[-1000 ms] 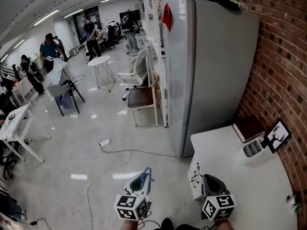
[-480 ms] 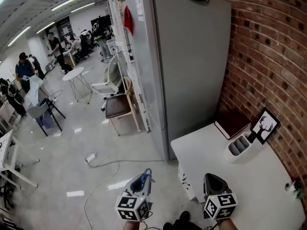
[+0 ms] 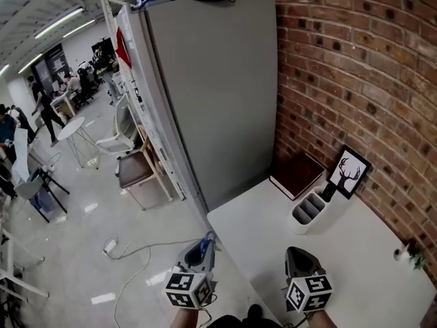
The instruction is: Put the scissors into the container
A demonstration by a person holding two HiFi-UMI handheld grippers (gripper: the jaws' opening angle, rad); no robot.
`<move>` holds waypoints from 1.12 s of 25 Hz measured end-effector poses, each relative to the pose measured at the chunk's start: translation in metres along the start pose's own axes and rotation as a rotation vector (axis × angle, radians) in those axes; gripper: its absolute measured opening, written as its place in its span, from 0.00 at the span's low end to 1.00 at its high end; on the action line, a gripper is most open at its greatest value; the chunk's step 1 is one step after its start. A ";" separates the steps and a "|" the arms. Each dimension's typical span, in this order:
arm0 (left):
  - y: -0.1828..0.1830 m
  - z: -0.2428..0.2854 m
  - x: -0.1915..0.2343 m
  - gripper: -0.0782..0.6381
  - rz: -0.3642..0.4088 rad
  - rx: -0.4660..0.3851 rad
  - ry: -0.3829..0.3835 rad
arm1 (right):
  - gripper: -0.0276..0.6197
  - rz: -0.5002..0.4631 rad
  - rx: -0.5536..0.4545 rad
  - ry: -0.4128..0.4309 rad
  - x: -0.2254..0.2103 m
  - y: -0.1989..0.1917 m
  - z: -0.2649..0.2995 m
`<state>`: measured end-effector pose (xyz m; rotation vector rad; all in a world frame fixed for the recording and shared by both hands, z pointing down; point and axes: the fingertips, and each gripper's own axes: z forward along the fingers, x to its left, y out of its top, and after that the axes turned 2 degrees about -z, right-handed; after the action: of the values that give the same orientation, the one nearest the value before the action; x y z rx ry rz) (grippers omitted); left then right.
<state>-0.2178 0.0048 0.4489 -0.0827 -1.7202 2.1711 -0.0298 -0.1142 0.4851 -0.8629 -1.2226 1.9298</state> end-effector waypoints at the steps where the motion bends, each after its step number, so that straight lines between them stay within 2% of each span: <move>1: 0.002 0.008 -0.008 0.17 0.008 0.003 -0.020 | 0.04 0.005 -0.004 -0.012 -0.007 0.000 -0.001; 11: 0.019 0.095 -0.079 0.17 0.094 0.035 -0.266 | 0.04 0.092 -0.026 -0.174 -0.057 -0.003 -0.013; 20: 0.034 0.163 -0.127 0.17 0.155 0.076 -0.525 | 0.04 0.185 -0.045 -0.402 -0.084 -0.005 -0.021; 28: 0.042 0.203 -0.162 0.17 0.204 0.092 -0.706 | 0.04 0.264 -0.040 -0.575 -0.093 -0.019 -0.031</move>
<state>-0.1327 -0.2434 0.4310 0.6302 -2.0182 2.6247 0.0499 -0.1701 0.5084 -0.5157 -1.5330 2.4816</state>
